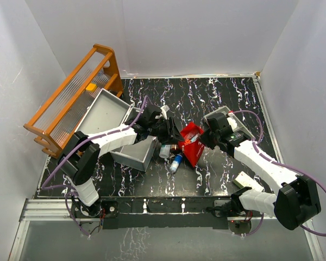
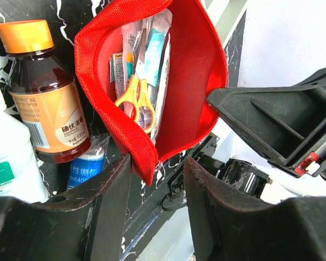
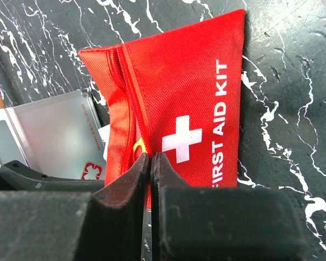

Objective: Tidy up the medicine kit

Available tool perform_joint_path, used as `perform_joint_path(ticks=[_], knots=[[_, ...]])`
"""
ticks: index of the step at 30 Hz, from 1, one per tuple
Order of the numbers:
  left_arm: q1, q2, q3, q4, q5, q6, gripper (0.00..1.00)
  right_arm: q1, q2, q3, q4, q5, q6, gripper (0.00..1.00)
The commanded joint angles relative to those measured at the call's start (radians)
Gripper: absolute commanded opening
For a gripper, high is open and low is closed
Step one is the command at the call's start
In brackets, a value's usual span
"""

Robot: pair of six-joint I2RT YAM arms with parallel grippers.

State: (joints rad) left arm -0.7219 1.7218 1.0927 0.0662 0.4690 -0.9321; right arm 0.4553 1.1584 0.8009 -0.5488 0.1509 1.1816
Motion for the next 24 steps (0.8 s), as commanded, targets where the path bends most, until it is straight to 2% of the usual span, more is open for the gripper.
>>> perform_joint_path(ticks=[1,4,9,11,18,24], knots=[[0.0,-0.024,0.017,-0.048,-0.008,-0.042,0.41,-0.002,-0.028,-0.002,0.072,0.003,0.019,0.0],[0.0,-0.016,0.019,-0.061,-0.012,-0.046,0.39,-0.003,-0.027,-0.001,0.072,0.005,0.019,0.0],[-0.001,-0.004,0.014,-0.077,-0.025,-0.056,0.3,-0.003,-0.026,-0.003,0.074,0.007,0.02,0.0],[0.0,0.0,0.018,-0.087,-0.024,-0.054,0.29,-0.002,-0.025,-0.005,0.075,0.006,0.02,0.0],[-0.002,0.009,0.025,-0.116,-0.027,-0.05,0.41,-0.003,-0.025,-0.007,0.078,0.005,0.021,0.0],[-0.002,0.015,0.013,-0.078,-0.019,-0.075,0.37,-0.002,-0.03,-0.009,0.08,-0.003,0.024,0.0]])
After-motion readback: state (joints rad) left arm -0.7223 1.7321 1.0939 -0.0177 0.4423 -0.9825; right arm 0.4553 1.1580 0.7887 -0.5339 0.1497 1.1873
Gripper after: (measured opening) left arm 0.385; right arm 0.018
